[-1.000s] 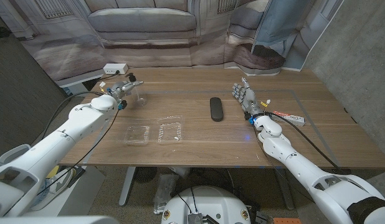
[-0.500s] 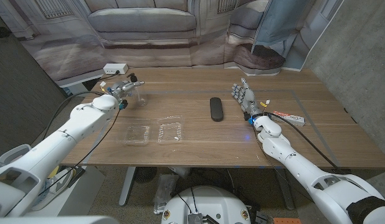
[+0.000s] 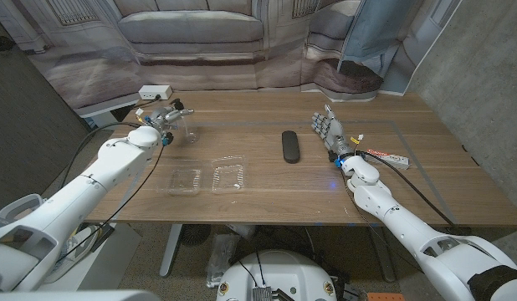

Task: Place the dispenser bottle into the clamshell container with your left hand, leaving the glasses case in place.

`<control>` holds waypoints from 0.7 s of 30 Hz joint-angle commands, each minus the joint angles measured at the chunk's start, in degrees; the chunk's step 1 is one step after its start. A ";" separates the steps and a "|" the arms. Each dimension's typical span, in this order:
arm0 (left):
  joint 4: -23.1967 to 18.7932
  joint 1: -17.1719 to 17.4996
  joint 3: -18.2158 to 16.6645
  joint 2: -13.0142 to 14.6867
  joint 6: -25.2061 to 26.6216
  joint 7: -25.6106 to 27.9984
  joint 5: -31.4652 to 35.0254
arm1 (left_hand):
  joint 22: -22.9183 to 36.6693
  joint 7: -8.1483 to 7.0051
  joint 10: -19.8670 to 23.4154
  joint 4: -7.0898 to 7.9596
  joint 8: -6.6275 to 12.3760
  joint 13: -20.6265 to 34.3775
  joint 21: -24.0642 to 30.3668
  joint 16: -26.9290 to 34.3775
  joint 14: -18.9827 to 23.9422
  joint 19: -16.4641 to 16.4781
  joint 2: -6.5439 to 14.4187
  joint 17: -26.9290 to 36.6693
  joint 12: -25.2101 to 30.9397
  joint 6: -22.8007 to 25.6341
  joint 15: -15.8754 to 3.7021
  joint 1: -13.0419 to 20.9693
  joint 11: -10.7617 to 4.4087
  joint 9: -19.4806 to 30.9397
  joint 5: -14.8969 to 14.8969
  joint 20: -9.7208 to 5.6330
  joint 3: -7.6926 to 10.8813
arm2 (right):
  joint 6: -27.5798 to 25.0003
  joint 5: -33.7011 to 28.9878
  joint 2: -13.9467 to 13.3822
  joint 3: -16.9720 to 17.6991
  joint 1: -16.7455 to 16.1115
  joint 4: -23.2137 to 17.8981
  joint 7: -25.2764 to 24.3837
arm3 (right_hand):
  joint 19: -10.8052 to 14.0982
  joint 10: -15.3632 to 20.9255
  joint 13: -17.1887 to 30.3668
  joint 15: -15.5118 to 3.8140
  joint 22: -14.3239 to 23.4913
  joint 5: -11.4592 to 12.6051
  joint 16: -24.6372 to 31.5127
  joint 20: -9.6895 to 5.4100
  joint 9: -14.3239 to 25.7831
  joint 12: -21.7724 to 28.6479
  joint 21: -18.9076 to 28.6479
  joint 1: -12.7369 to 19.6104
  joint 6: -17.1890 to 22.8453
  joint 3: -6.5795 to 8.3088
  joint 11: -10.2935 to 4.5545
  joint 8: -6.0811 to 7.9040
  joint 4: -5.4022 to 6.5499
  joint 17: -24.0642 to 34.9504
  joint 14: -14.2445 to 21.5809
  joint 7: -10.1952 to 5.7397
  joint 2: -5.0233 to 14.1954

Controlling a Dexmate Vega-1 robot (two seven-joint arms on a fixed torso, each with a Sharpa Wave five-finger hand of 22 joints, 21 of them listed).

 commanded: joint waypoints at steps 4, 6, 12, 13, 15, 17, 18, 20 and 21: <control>-0.96 1.79 -1.48 -0.11 -1.28 1.38 -1.23 | -0.07 0.44 1.13 0.17 -0.25 0.35 0.58 0.47 1.47 3.98 7.30 0.33 -0.35 1.27 -0.82 9.03 0.50 0.39 -0.71 -3.35 1.03 | -0.66 -0.37 -0.61 -0.14 -0.34 -1.38 -0.46 | 0.76 0.40 0.31 -0.14 0.32 -0.08 -0.24 -0.90 0.28 -0.24 0.03 -0.10 0.65 -0.10 -0.17 0.01 0.01 0.23 0.36 0.02 0.43; -1.20 1.81 -1.53 -0.01 -0.87 1.50 -1.35 | -0.09 0.49 1.19 0.22 -0.29 0.36 0.52 0.45 1.52 3.93 7.29 0.35 -0.37 1.24 -0.75 9.10 0.53 0.40 -0.78 -3.36 1.07 | -0.76 -0.40 -0.65 -0.18 -0.31 -1.46 -0.46 | 0.76 0.38 0.31 -0.15 0.32 -0.08 -0.23 -0.88 0.28 -0.25 0.02 -0.10 0.64 -0.11 -0.15 0.00 0.01 0.23 0.39 0.00 0.44; -1.73 1.65 -1.64 0.42 0.23 1.30 -1.80 | -0.13 0.20 1.49 0.59 -0.26 0.42 0.26 0.32 1.57 3.68 7.00 0.42 -0.43 1.68 -0.85 8.91 0.35 0.44 -1.11 -3.38 0.94 | -0.73 -0.39 -0.71 -0.20 -0.23 -1.53 -0.30 | 0.76 0.40 0.32 -0.14 0.32 -0.08 -0.23 -0.90 0.28 -0.25 0.02 -0.09 0.68 -0.14 -0.09 0.01 -0.01 0.23 0.43 0.01 0.46; -1.68 1.60 -1.59 0.55 0.05 1.00 -1.78 | -0.14 0.10 1.50 0.69 -0.25 0.43 0.19 0.29 1.60 3.59 6.88 0.43 -0.48 1.82 -1.00 8.80 0.31 0.44 -1.20 -3.44 0.87 | -0.75 -0.44 -0.74 -0.22 -0.21 -1.53 -0.34 | 0.77 0.42 0.32 -0.16 0.32 -0.08 -0.24 -0.89 0.28 -0.24 0.02 -0.09 0.69 -0.14 -0.07 0.01 -0.01 0.23 0.41 -0.01 0.47; -1.75 1.35 -1.49 0.68 0.60 0.95 -1.82 | -0.16 0.08 1.57 0.91 -0.32 0.44 0.02 0.10 1.39 3.41 6.43 0.44 -0.55 1.86 -0.99 8.42 0.21 0.44 -1.44 -3.34 0.59 | -0.71 -0.49 -0.76 -0.23 -0.17 -1.46 -0.33 | 0.84 0.43 0.32 -0.11 0.32 -0.08 -0.23 -0.96 0.28 -0.24 0.04 -0.09 0.68 -0.16 -0.04 0.00 -0.01 0.23 0.44 -0.02 0.47; -1.53 1.25 -1.42 0.91 0.17 0.31 -1.82 | -0.17 -0.01 1.53 1.04 -0.36 0.46 -0.11 0.07 1.47 3.25 6.24 0.45 -0.65 1.92 -0.98 8.24 0.07 0.45 -1.58 -3.22 0.46 | -0.80 -0.43 -0.73 -0.17 -0.21 -1.55 -0.52 | 0.97 0.40 0.32 -0.17 0.32 -0.08 -0.24 -1.02 0.28 -0.25 0.09 -0.09 0.69 -0.17 -0.13 0.00 -0.02 0.23 0.43 0.00 0.48; -1.52 1.16 -1.44 0.94 0.36 0.26 -1.92 | -0.18 0.01 1.50 1.08 -0.39 0.46 -0.14 0.02 1.41 3.23 6.18 0.45 -0.69 1.92 -0.97 8.19 0.05 0.45 -1.62 -3.21 0.43 | -0.82 -0.44 -0.74 -0.16 -0.22 -1.57 -0.58 | 0.99 0.42 0.32 -0.19 0.32 -0.08 -0.24 -1.03 0.28 -0.24 0.09 -0.09 0.66 -0.17 -0.12 -0.01 -0.02 0.23 0.44 0.00 0.48; -1.54 1.03 -1.46 1.09 0.67 0.12 -2.04 | -0.18 0.02 1.54 1.13 -0.42 0.46 -0.18 -0.01 1.39 3.20 6.13 0.46 -0.71 1.89 -0.93 8.14 0.06 0.45 -1.67 -3.19 0.40 | -0.84 -0.46 -0.74 -0.15 -0.23 -1.61 -0.69 | 1.00 0.41 0.32 -0.22 0.32 -0.08 -0.25 -1.04 0.28 -0.25 0.10 -0.08 0.66 -0.18 -0.10 -0.01 -0.03 0.23 0.42 0.01 0.48; -1.57 1.02 -1.53 1.20 0.81 0.02 -2.16 | -0.18 0.01 1.54 1.14 -0.42 0.47 -0.19 -0.02 1.39 3.19 6.13 0.46 -0.71 1.90 -0.93 8.13 0.07 0.45 -1.68 -3.18 0.39 | -0.87 -0.42 -0.71 -0.12 -0.26 -1.67 -0.79 | 1.01 0.41 0.32 -0.22 0.32 -0.08 -0.25 -1.04 0.28 -0.25 0.10 -0.08 0.67 -0.18 -0.07 -0.01 -0.03 0.23 0.41 0.01 0.49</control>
